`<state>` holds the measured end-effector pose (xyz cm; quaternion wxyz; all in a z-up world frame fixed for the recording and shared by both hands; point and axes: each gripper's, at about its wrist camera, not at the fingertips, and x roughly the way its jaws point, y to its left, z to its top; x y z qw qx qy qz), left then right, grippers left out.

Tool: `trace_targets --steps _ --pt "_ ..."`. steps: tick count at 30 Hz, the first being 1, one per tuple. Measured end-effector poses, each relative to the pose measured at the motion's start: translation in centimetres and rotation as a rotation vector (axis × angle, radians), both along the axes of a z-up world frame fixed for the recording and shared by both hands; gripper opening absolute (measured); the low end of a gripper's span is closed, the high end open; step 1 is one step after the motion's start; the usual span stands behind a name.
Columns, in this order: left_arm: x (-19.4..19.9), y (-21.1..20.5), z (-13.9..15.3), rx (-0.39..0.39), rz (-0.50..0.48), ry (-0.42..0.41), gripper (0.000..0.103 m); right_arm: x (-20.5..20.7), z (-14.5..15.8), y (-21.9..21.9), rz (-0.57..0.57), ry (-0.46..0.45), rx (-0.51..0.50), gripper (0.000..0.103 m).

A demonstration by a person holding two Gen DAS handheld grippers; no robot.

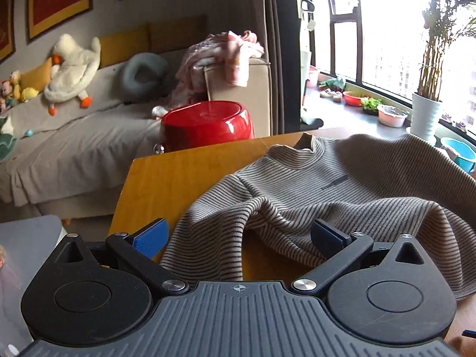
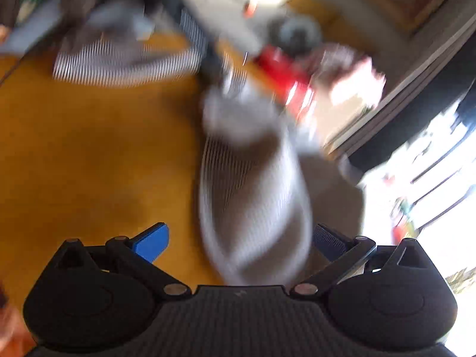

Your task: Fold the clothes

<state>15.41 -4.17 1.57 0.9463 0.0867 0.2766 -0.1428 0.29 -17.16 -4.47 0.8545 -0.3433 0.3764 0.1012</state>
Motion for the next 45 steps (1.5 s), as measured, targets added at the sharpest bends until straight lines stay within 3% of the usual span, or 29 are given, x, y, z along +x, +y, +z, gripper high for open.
trace_targets --steps 3,6,8,11,16,19,21,26,32,35,37,41,45 --pt "-0.1 0.0 0.0 -0.025 -0.019 0.008 0.103 0.0 -0.4 -1.3 -0.067 0.010 -0.027 0.103" --pt "-1.1 0.2 0.4 -0.035 -0.043 -0.010 0.103 1.0 -1.1 -0.7 -0.100 -0.077 -0.119 0.103" --pt "-2.0 0.5 0.7 -0.040 -0.057 -0.032 0.103 1.8 -2.4 0.0 -0.096 -0.203 -0.223 0.103" --pt "-2.8 1.1 1.0 -0.052 -0.077 -0.055 0.103 2.2 -2.7 1.6 -0.084 -0.502 -0.355 0.103" --pt "-3.2 1.3 0.7 -0.080 -0.122 -0.058 0.103 2.7 1.9 2.6 -0.143 -0.916 -0.317 0.103" --pt "-3.8 1.4 0.5 -0.102 -0.175 -0.054 0.103 2.9 4.9 2.1 -0.203 -1.072 -0.220 0.103" --pt "-4.2 1.6 0.3 -0.100 -0.189 -0.054 0.103 3.4 6.9 1.6 -0.235 -1.120 -0.151 0.103" --pt "-3.9 2.2 -0.2 -0.083 -0.151 -0.031 0.103 3.6 9.7 -0.2 -0.270 -1.077 -0.040 0.103" --pt "-1.6 2.1 -0.6 -0.074 -0.023 0.021 0.103 2.8 8.9 -0.4 -0.086 -0.593 0.172 0.103" --pt "-1.2 2.6 -0.6 -0.082 0.013 0.031 0.103 1.5 6.1 0.4 0.002 -0.321 0.192 0.103" --pt "-1.1 2.8 -0.6 -0.084 0.027 0.036 0.103 1.0 4.0 1.0 0.027 -0.201 0.162 0.103" --pt "-1.3 3.0 -0.5 -0.085 0.031 0.039 0.103 2.0 0.1 2.0 -0.012 -0.159 0.027 0.103" --pt "-1.6 2.9 -0.4 -0.087 0.023 0.034 0.103 3.2 -1.7 1.9 -0.059 -0.302 -0.192 0.103"
